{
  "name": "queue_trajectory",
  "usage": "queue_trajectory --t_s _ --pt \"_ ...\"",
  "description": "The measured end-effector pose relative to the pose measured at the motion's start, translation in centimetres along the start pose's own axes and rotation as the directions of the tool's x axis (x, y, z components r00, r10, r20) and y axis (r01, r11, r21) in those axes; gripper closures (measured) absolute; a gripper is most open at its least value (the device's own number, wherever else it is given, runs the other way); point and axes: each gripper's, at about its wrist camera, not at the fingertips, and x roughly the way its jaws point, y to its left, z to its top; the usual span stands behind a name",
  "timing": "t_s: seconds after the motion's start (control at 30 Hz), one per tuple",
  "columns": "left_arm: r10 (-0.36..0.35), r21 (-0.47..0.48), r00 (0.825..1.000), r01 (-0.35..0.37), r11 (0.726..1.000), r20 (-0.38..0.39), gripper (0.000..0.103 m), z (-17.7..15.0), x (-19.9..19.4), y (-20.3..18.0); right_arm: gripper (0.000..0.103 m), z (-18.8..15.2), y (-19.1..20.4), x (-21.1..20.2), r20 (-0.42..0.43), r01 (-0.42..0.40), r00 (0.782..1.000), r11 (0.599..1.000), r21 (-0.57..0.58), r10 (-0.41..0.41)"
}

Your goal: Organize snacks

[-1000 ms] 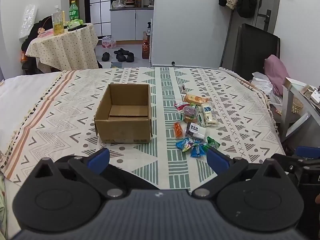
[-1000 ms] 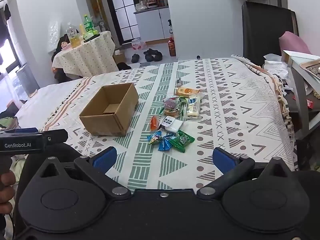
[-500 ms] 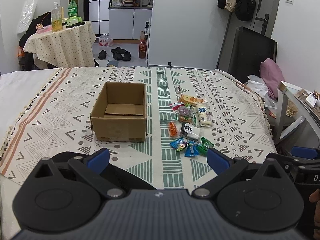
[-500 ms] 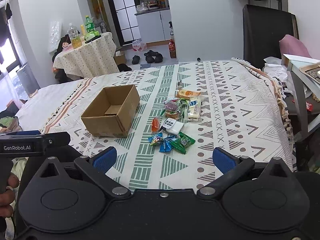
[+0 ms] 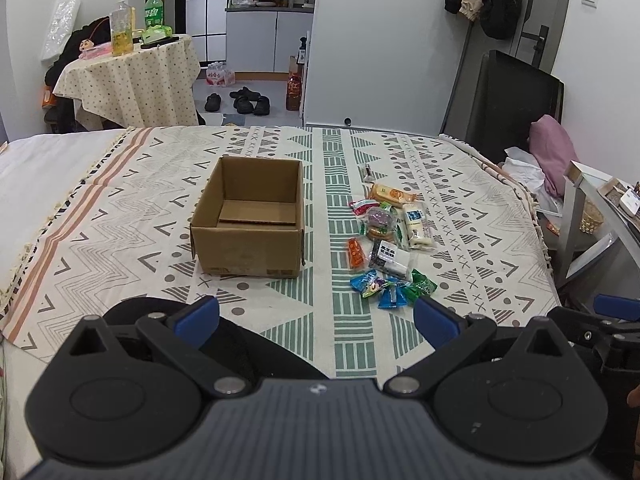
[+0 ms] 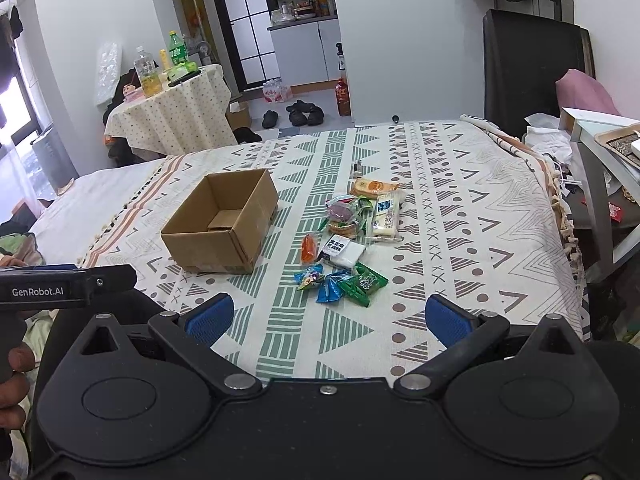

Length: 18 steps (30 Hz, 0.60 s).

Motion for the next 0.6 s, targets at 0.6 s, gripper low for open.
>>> queue_trajectory --t_s 0.6 --pt "-0.005 0.017 1.000 0.006 1.000 -0.008 0.000 0.06 0.27 -0.45 0.000 0.10 -0.12 -0.12 0.005 -0.002 1.000 1.000 0.000 0.002"
